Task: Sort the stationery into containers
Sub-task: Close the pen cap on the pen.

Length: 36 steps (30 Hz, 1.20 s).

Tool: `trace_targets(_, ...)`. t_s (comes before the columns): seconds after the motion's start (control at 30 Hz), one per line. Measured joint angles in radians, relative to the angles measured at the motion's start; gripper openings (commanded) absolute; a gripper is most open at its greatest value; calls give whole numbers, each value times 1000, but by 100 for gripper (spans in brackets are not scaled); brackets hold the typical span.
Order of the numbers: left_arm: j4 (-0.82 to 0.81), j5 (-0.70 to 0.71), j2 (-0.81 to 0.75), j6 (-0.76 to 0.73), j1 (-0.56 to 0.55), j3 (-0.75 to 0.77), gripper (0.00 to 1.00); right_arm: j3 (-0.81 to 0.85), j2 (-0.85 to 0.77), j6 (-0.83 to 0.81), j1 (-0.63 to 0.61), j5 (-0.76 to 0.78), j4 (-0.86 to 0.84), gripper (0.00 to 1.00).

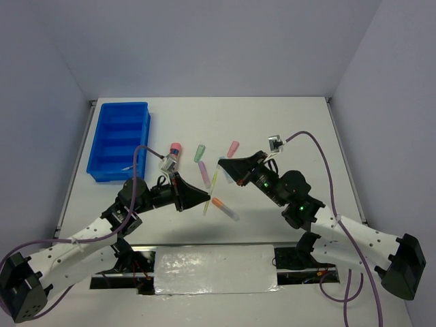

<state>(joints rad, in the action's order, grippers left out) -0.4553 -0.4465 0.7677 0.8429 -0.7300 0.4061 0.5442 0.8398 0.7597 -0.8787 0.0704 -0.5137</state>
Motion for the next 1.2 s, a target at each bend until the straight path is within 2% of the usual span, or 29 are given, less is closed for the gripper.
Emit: trace_targets(1.2,74,44,-15,-37,0,73,0,0,38,5,-22,-28,-40,0)
